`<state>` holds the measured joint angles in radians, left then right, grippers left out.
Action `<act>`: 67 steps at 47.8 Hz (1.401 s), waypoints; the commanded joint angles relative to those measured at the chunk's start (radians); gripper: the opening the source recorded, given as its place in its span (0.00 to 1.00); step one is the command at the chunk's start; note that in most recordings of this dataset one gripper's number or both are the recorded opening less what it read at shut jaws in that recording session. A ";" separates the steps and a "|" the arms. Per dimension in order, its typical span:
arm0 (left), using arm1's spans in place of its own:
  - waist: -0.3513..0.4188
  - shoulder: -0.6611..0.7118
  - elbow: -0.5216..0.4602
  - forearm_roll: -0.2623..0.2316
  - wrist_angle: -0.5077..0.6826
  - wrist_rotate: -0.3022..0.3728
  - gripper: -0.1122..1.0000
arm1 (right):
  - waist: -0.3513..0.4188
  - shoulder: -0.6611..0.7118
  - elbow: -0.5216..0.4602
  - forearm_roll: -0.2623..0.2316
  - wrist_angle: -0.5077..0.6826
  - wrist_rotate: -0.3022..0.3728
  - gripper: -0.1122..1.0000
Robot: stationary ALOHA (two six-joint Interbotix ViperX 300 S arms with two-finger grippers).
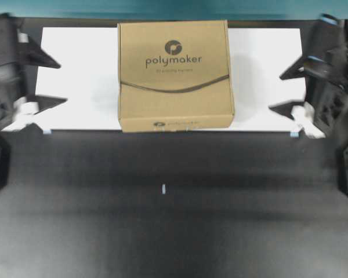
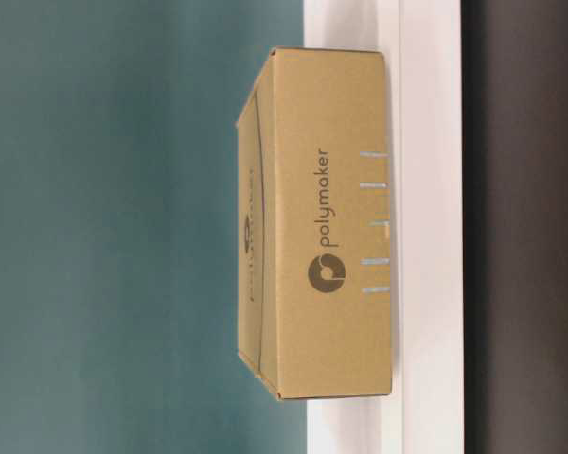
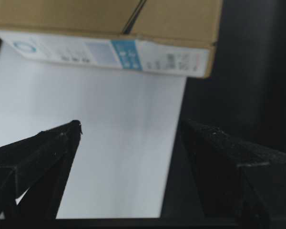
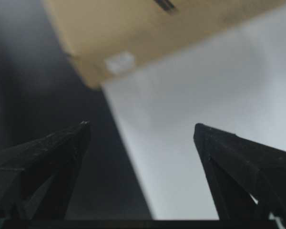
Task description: Place the cardboard box on the stand after clamping it between your arms.
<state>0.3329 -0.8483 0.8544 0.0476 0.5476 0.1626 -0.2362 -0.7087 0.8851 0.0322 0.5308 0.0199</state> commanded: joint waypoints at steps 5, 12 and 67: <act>-0.051 -0.178 0.049 0.000 -0.012 -0.009 0.84 | 0.123 -0.120 0.055 0.000 -0.084 0.064 0.85; -0.132 -0.290 0.092 0.000 -0.012 -0.084 0.83 | 0.233 -0.196 0.091 0.000 -0.104 0.075 0.85; -0.360 -0.419 0.215 0.002 -0.107 -0.219 0.81 | 0.350 -0.456 0.262 -0.003 -0.265 0.124 0.84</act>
<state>-0.0276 -1.2763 1.0769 0.0476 0.4525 -0.0552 0.1135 -1.1658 1.1459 0.0307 0.2777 0.1365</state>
